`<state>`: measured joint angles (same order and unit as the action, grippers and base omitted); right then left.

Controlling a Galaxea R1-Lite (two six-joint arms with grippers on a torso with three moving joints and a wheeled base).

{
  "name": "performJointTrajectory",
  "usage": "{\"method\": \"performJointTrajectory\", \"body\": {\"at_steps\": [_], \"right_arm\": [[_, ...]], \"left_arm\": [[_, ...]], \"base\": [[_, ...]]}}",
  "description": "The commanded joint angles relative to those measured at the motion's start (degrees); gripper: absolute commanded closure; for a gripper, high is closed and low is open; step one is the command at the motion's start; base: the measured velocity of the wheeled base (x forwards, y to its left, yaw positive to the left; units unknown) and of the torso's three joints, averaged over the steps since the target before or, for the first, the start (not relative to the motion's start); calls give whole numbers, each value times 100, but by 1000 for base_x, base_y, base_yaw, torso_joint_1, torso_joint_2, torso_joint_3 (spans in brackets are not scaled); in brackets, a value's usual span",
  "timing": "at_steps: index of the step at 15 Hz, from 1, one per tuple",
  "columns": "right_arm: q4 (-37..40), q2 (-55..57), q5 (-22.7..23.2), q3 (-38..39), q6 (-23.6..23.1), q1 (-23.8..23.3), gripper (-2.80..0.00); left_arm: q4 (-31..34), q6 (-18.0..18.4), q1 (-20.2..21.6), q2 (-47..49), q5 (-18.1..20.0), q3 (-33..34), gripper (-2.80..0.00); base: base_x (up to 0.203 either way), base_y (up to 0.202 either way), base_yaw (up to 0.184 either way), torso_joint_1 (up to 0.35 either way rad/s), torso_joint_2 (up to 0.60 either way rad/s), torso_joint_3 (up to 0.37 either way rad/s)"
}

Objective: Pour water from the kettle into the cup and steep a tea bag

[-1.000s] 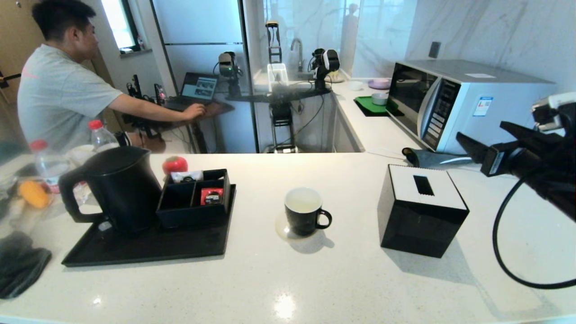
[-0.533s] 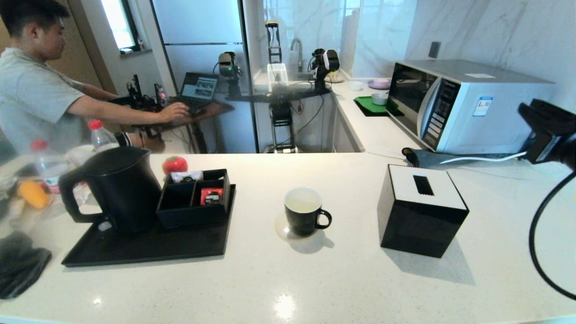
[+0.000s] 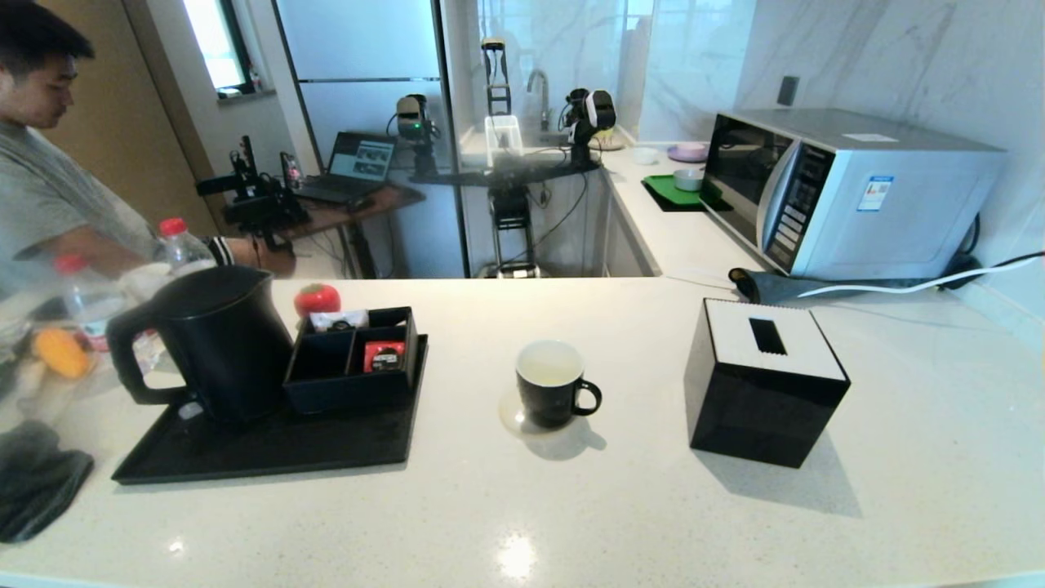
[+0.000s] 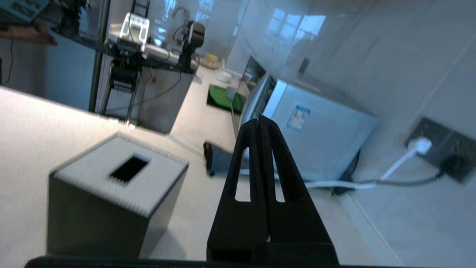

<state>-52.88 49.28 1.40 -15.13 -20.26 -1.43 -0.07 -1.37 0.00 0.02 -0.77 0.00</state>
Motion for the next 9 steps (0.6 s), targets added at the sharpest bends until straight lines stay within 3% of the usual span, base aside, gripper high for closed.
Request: {"method": "performJointTrajectory", "body": {"at_steps": [1,3,6,9], "right_arm": [[320,-1426,10,1003,-10,29,0],[1219,-2245,20,1452,259,9,0],[3431,-3273,68,1500,726,-228,0],[4362,-3475,88,1512,963,-122,0]], "left_arm": [[-1,-4,1,-2,-2,0,0],[-1,-4,0,-2,-2,0,0],[-1,-4,0,-2,-2,0,0],[-1,-8,0,-2,-2,0,0]], "base": [[0,0,0,0,0,0],[0,0,0,0,0,0],[0,0,0,0,0,0],[0,0,0,0,0,0]]}}
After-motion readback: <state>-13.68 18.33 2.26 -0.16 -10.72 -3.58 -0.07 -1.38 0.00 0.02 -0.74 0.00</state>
